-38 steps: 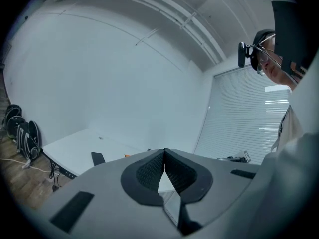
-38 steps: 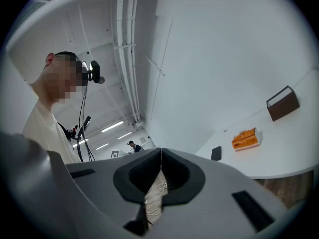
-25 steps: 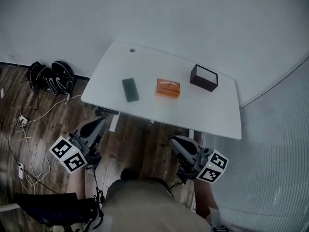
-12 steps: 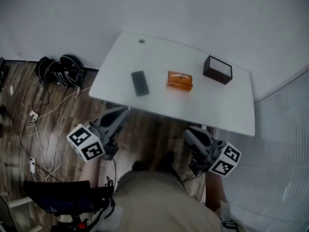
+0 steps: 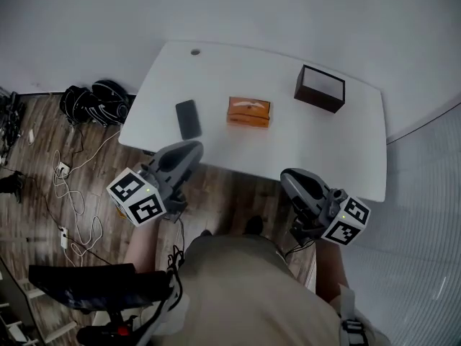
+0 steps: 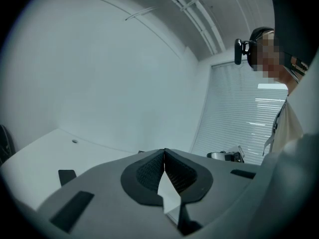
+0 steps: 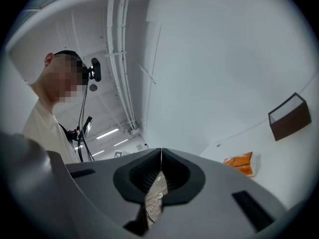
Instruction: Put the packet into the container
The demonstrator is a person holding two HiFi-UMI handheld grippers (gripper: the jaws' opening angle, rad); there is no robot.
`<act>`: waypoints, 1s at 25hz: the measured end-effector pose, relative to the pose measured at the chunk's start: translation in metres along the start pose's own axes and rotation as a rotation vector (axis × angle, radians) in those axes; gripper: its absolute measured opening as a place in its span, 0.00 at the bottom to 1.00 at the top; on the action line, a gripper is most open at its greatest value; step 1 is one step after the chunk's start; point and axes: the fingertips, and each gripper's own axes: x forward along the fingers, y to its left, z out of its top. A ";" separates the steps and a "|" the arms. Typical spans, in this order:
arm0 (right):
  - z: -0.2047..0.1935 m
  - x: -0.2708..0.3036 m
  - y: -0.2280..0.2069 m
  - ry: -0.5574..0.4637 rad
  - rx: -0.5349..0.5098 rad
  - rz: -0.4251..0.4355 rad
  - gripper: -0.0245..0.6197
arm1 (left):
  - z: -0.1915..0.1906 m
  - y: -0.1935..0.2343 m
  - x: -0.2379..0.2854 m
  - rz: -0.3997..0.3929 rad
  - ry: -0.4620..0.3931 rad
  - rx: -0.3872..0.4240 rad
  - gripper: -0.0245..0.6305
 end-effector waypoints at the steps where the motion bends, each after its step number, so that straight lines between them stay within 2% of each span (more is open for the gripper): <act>1: 0.005 -0.006 -0.008 0.006 -0.002 0.004 0.06 | -0.001 -0.004 0.011 0.000 0.004 0.005 0.05; 7: 0.028 -0.029 -0.049 0.078 -0.091 0.003 0.06 | -0.004 -0.020 0.078 0.001 0.040 0.069 0.05; 12: 0.034 -0.031 -0.076 0.101 -0.052 -0.007 0.06 | -0.012 -0.006 0.101 0.023 0.073 0.054 0.05; 17: 0.029 -0.013 -0.100 0.117 -0.009 -0.061 0.06 | -0.019 0.036 0.110 0.026 0.114 0.021 0.05; 21: 0.029 0.026 -0.100 0.150 -0.037 -0.078 0.06 | -0.019 0.078 0.109 0.021 0.139 0.008 0.05; 23: 0.026 0.050 -0.105 0.179 -0.050 -0.096 0.06 | -0.024 0.110 0.112 0.027 0.180 0.010 0.05; 25: 0.025 0.082 -0.129 0.202 -0.050 -0.129 0.06 | -0.030 0.156 0.127 0.028 0.228 0.021 0.05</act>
